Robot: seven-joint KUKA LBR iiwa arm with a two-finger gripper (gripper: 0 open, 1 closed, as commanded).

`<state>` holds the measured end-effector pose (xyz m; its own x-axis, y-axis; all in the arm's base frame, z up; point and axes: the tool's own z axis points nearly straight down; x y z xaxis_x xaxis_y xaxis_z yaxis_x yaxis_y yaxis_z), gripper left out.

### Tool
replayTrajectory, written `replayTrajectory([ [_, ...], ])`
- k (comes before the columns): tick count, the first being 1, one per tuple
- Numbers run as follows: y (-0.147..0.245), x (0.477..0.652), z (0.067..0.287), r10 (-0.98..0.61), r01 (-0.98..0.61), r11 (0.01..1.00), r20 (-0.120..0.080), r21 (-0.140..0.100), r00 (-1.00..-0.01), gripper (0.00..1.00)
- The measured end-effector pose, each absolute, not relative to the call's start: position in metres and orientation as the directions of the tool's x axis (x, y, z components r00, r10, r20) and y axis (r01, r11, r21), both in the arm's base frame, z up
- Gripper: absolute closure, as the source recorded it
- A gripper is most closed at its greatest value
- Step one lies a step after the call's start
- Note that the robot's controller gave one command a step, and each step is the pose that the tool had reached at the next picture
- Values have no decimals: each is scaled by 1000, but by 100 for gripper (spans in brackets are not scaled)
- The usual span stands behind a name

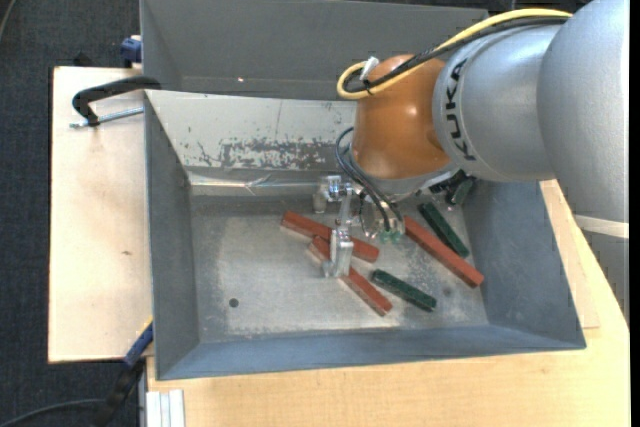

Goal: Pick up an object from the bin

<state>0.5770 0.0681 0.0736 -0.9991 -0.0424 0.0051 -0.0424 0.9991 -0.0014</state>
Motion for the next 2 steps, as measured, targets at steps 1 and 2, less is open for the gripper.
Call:
replayTrajectory([
  [1,42,589,72,-263,-263,965,-6,0,-965,0],
  [2,42,590,74,-263,-263,965,-6,0,-965,100],
])
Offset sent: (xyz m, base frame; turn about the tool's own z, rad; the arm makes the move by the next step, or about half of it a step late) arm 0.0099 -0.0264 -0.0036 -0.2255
